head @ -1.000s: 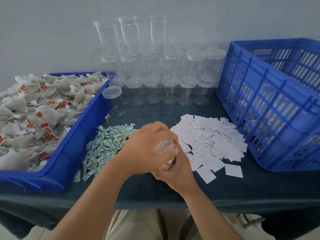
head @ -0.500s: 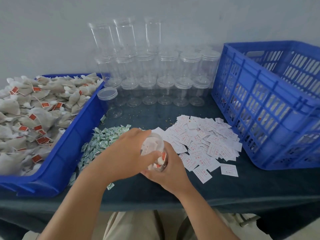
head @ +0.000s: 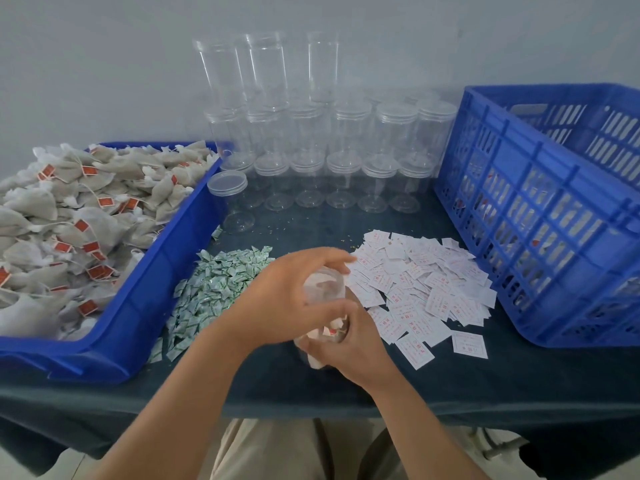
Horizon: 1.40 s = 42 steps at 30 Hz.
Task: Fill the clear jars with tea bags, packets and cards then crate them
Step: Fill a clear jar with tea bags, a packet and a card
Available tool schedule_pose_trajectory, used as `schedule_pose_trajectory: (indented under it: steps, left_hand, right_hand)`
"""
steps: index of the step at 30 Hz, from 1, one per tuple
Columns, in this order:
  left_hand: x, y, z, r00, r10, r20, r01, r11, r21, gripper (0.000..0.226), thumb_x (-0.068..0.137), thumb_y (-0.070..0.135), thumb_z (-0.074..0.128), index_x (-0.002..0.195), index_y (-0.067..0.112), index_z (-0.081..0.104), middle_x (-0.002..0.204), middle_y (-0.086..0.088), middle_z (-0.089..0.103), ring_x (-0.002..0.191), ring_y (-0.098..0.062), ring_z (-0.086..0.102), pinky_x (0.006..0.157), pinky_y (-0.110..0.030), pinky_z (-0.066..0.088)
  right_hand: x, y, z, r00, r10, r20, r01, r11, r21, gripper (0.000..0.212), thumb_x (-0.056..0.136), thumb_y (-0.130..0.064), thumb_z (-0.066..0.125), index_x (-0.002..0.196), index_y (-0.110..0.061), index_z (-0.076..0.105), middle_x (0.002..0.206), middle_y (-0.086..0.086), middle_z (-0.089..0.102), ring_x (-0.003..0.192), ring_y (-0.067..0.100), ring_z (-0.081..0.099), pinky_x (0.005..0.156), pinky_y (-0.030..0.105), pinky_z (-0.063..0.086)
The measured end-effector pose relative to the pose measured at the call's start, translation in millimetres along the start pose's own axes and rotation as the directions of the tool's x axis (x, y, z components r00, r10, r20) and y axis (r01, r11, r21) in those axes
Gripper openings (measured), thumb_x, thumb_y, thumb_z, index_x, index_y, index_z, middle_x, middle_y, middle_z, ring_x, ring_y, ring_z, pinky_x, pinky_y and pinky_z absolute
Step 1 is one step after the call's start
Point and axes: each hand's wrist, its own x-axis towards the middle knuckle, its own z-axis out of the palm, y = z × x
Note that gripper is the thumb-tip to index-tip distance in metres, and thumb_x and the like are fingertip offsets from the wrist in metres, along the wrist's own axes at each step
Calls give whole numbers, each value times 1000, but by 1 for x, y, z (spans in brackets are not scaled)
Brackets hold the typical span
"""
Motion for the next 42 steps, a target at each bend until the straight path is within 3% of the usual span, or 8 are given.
schedule_pose_trajectory:
  steps: [7,12,17,20,29,35,38,42]
  left_hand:
    - [-19,13,44,866,-407,-288,438,898,49,79,62,83,63,130,52,39,127,35,40,110,10,34,90,-22,36]
    - [-12,22,41,866,-357,-351,401,914,57,62,57,82,68,105,54,40,107,37,50,105,17,43,73,-10,33]
    - [-8,8,28,876,-410,-255,418,908,-24,60,54,73,72,103,52,45,110,31,59,106,10,55,82,-25,49]
    - [-7,2,27,886,-402,-230,400,915,-59,58,53,71,72,102,54,46,113,30,62,110,6,58,87,-29,53]
    - [-22,-21,36,939,-265,-219,174,916,-363,95,67,60,81,150,44,39,145,28,50,138,3,48,104,-18,45]
    - [-38,-35,69,865,-414,-285,198,802,-564,45,85,65,42,120,46,64,106,15,75,92,-8,71,71,-16,53]
    - [-33,-32,73,871,-371,-321,163,836,-524,47,91,81,29,114,58,64,98,15,74,83,-5,71,68,-20,53]
    - [-8,-7,70,897,-295,-328,82,842,-533,56,95,82,26,114,52,69,106,11,75,90,-6,72,73,-13,54]
  right_hand:
    - [2,-1,9,992,-99,-84,85,984,-158,71,71,-31,93,131,-48,59,123,-16,70,112,12,71,86,42,63]
    - [3,8,-2,999,-29,-17,27,997,-69,67,69,-16,92,131,-17,66,115,4,76,107,28,74,84,58,63]
    - [-1,-3,-1,999,-40,-23,39,998,-56,59,71,-26,92,118,-51,66,110,-17,76,103,6,74,77,20,58]
    - [0,-3,-2,1000,-18,11,18,1000,5,64,76,-20,92,131,-32,64,120,-5,76,114,18,73,87,29,60]
    - [0,-16,3,1000,5,1,-5,998,65,76,86,-1,87,149,-23,50,139,1,68,132,25,65,105,50,59]
    - [-5,-32,-7,995,53,85,-35,980,-196,84,76,-58,88,141,-67,36,145,-24,40,130,-8,51,107,20,50]
    - [-7,-47,-26,994,70,87,-41,951,-305,116,71,-66,91,160,-56,17,153,-29,35,140,-10,40,115,22,41]
    - [-5,-99,-62,991,-23,129,96,804,-587,102,76,-72,81,158,-47,27,148,-24,44,127,-6,47,102,22,38]
